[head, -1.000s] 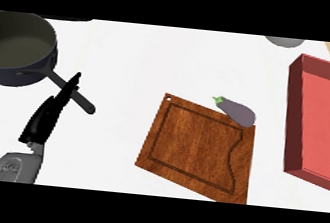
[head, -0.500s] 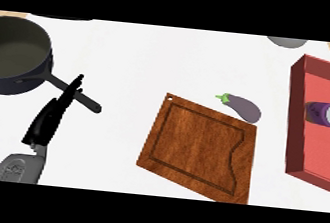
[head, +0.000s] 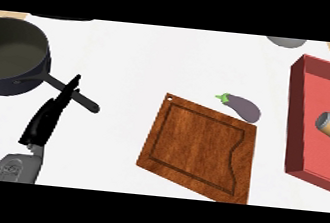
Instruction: Pick the can from the cutting board and place it in the cardboard box
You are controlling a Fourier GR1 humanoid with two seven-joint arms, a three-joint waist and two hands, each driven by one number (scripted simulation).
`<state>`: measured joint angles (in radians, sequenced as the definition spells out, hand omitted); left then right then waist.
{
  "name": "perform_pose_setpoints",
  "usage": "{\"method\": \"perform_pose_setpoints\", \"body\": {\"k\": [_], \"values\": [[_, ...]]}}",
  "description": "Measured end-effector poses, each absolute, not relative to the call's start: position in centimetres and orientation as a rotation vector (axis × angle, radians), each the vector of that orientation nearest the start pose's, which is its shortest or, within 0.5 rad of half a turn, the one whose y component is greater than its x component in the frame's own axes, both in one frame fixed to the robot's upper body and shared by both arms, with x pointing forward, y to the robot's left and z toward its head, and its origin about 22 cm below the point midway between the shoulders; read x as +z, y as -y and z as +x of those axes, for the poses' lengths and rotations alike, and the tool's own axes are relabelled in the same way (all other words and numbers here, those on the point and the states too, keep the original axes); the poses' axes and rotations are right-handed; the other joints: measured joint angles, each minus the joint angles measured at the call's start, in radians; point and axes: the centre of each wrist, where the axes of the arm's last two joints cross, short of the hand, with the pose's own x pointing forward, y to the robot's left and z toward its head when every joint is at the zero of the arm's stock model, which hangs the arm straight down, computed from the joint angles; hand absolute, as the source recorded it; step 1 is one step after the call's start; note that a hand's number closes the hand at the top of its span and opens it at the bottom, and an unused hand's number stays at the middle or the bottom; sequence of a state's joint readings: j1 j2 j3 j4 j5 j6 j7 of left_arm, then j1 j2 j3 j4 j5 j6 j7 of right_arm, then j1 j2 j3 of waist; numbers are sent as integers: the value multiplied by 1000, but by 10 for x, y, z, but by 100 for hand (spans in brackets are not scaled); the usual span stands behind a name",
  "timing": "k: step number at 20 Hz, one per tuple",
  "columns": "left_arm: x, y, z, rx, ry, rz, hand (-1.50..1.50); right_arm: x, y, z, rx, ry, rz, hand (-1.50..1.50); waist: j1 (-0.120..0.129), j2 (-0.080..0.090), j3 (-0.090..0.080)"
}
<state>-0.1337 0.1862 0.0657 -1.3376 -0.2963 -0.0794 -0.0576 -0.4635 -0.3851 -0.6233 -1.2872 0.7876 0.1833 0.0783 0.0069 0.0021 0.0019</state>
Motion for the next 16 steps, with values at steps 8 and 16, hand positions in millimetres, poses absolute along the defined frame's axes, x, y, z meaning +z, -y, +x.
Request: {"method": "perform_pose_setpoints", "body": {"k": [8, 16], "values": [[-4, -286, 279, -418, 1475, 324, 0, 120, 456, 308, -34, 1481, -899, -150, -3, 0, -1], [-10, -284, 276, -419, 1477, 318, 0, 99, 515, 274, -279, 1608, -906, -150, -3, 1, -1]]}}
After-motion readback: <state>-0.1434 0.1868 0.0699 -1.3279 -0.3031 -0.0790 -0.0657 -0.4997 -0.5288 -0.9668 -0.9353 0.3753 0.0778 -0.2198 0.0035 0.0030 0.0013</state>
